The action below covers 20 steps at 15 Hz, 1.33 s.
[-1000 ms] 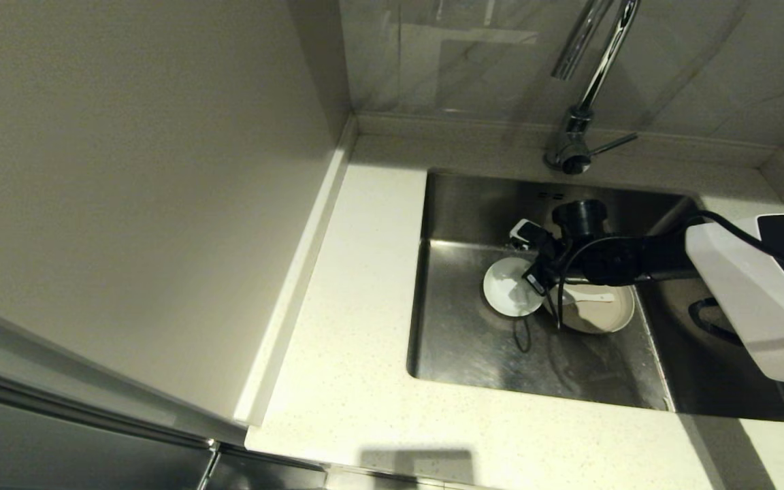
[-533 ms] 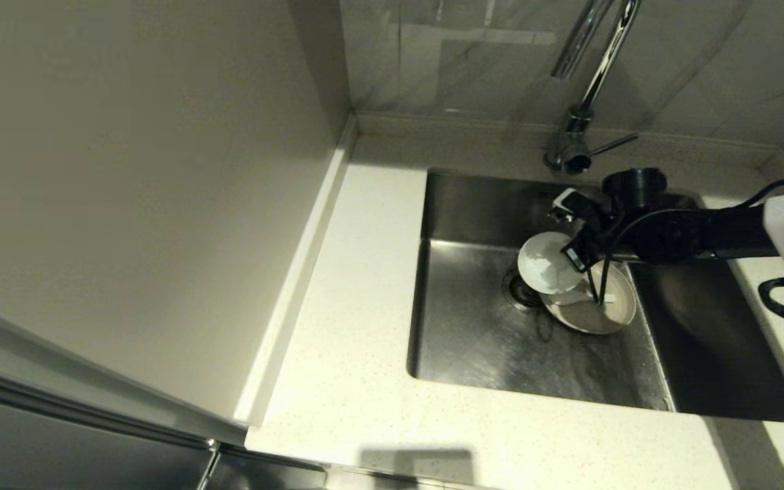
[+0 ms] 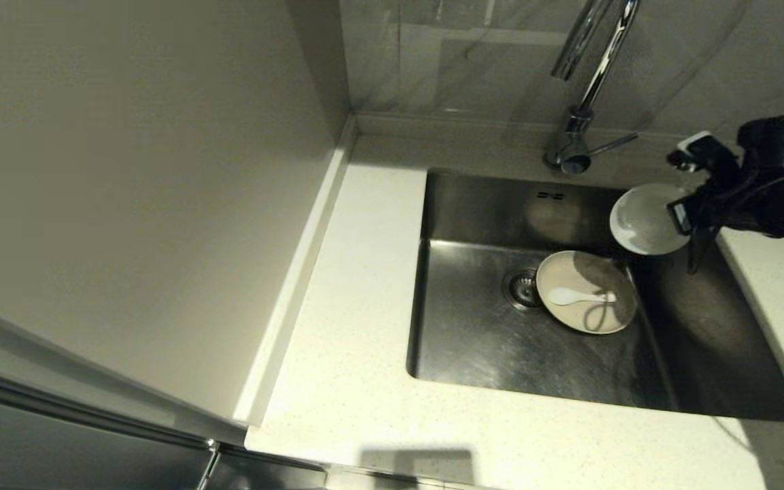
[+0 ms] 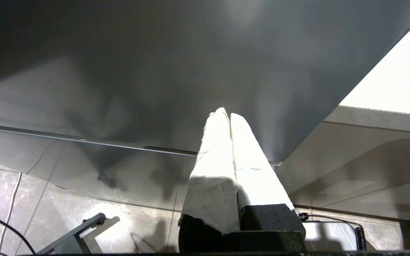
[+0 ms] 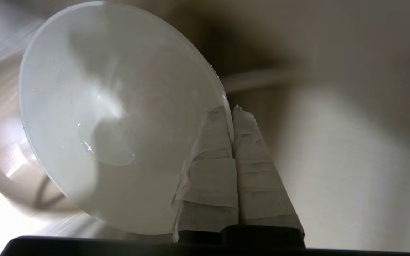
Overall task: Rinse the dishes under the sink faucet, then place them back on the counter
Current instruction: Put a bowl back to the table from the sink
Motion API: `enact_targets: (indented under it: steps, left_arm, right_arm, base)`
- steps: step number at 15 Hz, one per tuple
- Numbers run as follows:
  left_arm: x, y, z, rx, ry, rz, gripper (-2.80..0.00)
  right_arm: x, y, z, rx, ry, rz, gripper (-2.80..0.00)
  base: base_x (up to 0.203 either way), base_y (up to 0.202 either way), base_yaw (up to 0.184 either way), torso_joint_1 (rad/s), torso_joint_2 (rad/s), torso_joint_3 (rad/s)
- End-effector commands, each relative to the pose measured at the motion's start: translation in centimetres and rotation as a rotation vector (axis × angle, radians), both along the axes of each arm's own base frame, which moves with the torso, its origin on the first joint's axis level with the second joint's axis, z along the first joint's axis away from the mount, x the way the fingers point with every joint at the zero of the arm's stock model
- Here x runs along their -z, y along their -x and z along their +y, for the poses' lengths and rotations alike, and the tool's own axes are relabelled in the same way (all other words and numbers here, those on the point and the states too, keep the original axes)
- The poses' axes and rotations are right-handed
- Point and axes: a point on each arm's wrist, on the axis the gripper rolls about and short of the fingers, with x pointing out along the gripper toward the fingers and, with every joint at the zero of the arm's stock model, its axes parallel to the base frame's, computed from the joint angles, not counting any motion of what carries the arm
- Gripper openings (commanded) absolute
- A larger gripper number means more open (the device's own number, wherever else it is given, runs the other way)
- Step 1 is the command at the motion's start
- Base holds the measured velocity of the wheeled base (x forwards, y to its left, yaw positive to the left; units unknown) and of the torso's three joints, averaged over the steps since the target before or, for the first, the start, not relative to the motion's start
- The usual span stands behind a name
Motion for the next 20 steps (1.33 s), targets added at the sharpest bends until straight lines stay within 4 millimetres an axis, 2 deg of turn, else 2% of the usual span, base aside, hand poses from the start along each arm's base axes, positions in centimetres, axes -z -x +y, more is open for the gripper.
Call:
enact_targets:
  steps: [1, 5, 7, 11, 14, 17, 20]
  left_arm:
    - [0.0, 0.0, 0.0, -0.001, 0.001, -0.003, -2.80]
    - [0.0, 0.0, 0.0, -0.001, 0.001, -0.003, -2.80]
    - [0.0, 0.0, 0.0, -0.001, 0.001, -0.003, -2.80]
    - [0.0, 0.0, 0.0, -0.001, 0.001, -0.003, -2.80]
    - [0.0, 0.0, 0.0, -0.001, 0.001, -0.003, -2.80]
    - [0.0, 0.0, 0.0, -0.001, 0.001, -0.003, -2.80]
    - [0.0, 0.0, 0.0, -0.001, 0.001, -0.003, -2.80]
  right_arm:
    - [-4.8, 2.7, -0.9, 0.037, 0.042, -0.198, -2.80]
    - [-9.1, 5.9, -1.0, 0.107, 0.095, -0.470, -2.80]
    - [-10.6, 7.4, -0.6, 0.107, 0.095, -0.544, -2.80]
    - [-12.9, 9.3, -0.1, 0.096, 0.070, -0.720, -2.80]
    - [-13.1, 10.2, 0.2, 0.076, 0.002, -0.850, -2.80]
    - [-12.9, 11.2, 0.4, 0.059, 0.027, -1.015, -2.80]
    - [-14.2, 12.8, 0.8, 0.046, 0.067, -1.184, -2.80]
  base:
    - [0.000, 0.000, 0.000, 0.000, 0.00, 0.000]
    - [0.000, 0.000, 0.000, 0.000, 0.00, 0.000]
    - [0.000, 0.000, 0.000, 0.000, 0.00, 0.000]
    - [0.000, 0.000, 0.000, 0.000, 0.00, 0.000]
    - [0.000, 0.000, 0.000, 0.000, 0.00, 0.000]
    - [0.000, 0.000, 0.000, 0.000, 0.00, 0.000]
    - [0.000, 0.000, 0.000, 0.000, 0.00, 0.000]
